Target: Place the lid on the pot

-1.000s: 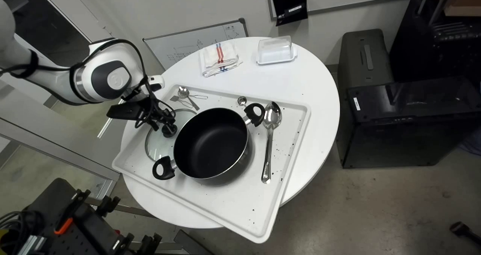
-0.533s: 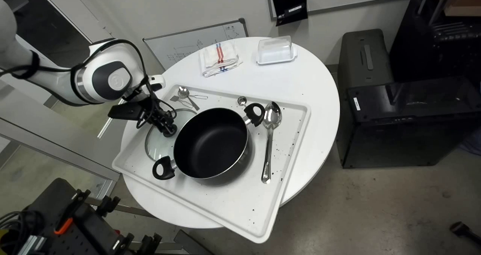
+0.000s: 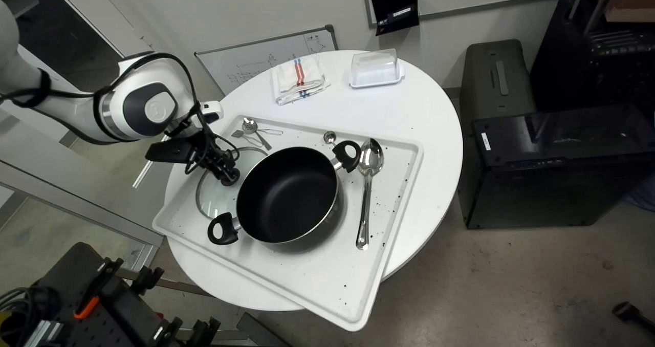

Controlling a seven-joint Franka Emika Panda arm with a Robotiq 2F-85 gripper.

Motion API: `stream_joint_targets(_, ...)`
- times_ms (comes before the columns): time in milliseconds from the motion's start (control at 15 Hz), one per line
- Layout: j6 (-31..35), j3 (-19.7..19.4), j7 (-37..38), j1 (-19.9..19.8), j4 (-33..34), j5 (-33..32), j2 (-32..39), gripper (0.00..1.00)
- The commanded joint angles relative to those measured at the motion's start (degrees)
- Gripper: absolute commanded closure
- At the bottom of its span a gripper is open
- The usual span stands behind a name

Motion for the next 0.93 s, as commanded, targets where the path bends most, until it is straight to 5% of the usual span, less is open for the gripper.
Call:
stream_joint_targets(0,1.1,0.4,-1.4,0.4,-4.1,0.2,-4.9,0.75)
stream_joint_targets(867,-2.7,2.3,-0.9,0.8,-15.8,0.0,-22.7,0.75)
